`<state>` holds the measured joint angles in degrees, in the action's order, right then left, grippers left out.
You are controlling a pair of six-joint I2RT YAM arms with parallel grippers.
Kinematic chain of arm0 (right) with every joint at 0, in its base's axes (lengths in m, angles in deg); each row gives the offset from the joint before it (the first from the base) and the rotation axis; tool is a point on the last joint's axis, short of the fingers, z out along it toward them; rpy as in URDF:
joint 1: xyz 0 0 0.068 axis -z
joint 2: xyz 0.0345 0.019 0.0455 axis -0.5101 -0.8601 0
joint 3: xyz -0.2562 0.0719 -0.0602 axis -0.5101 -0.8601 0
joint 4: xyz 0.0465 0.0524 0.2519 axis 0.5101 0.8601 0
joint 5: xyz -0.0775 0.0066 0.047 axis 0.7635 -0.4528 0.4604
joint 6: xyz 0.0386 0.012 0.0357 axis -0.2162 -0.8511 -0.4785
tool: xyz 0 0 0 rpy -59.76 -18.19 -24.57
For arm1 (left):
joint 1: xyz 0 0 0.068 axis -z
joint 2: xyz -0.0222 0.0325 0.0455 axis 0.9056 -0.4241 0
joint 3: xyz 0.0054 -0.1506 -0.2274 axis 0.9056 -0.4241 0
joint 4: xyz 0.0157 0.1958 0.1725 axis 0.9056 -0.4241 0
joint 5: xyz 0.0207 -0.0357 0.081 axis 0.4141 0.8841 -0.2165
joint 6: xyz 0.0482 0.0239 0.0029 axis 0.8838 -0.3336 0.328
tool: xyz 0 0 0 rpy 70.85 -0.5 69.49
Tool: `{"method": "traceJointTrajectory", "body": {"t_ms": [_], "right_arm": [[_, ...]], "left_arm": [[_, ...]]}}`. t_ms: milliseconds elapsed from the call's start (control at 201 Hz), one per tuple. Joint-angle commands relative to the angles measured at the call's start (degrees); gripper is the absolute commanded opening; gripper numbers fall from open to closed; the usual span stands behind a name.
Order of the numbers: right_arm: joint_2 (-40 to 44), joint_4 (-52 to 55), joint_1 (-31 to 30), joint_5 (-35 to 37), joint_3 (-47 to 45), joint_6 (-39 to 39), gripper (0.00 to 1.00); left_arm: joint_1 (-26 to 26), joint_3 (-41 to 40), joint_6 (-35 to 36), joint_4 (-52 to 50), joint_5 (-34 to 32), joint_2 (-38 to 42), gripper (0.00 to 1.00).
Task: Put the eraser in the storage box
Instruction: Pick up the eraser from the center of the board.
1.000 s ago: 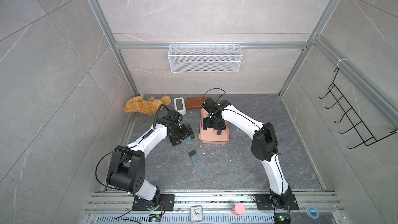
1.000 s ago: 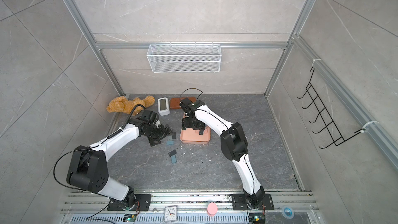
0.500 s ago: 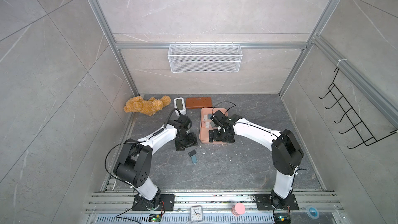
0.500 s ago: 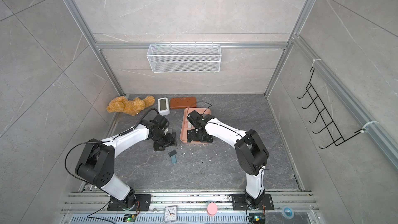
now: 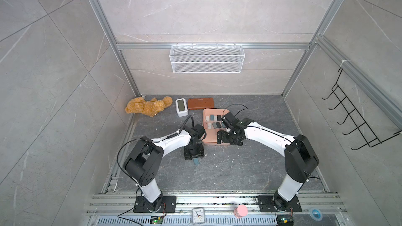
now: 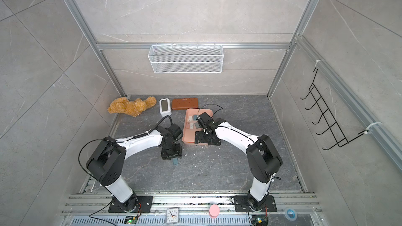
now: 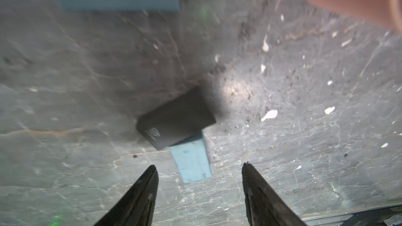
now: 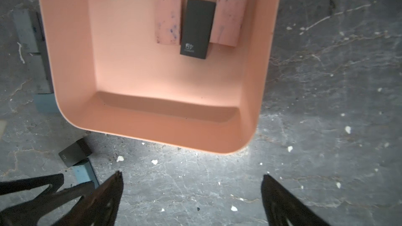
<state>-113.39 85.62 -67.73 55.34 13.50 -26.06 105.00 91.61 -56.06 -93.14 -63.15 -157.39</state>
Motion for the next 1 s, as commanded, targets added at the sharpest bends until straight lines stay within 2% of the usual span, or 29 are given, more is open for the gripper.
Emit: {"method": "traceJointTrajectory", "body": {"t_ms": [0, 383, 508, 662, 846, 991], "right_arm": [[2.6, -0.4, 0.6, -1.2, -1.7, 2.4, 1.00], [5.6, -1.5, 2.9, -3.7, -5.9, 5.3, 1.00], [5.5, -1.4, 3.4, -3.9, -5.7, 5.9, 1.00], [5.1, -1.7, 4.0, -4.6, -5.0, 5.7, 1.00], [4.4, -1.5, 4.4, -5.0, -3.8, 5.5, 1.00], [3.8, -1.2, 4.8, -5.1, -2.4, 5.0, 1.00]], "left_arm": [[1.6, 1.4, -4.6, -2.2, -2.4, -1.6, 0.62], [2.7, -1.3, -10.5, -0.2, -5.6, -3.4, 0.47], [2.7, -2.5, -10.7, 1.7, -5.7, -3.5, 0.42], [2.7, -5.2, -10.4, 6.6, -4.9, -4.1, 0.31], [2.7, -6.8, -9.4, 9.3, -3.5, -2.3, 0.26], [2.6, -4.1, -7.8, 7.1, -4.4, 0.2, 0.24]]}}
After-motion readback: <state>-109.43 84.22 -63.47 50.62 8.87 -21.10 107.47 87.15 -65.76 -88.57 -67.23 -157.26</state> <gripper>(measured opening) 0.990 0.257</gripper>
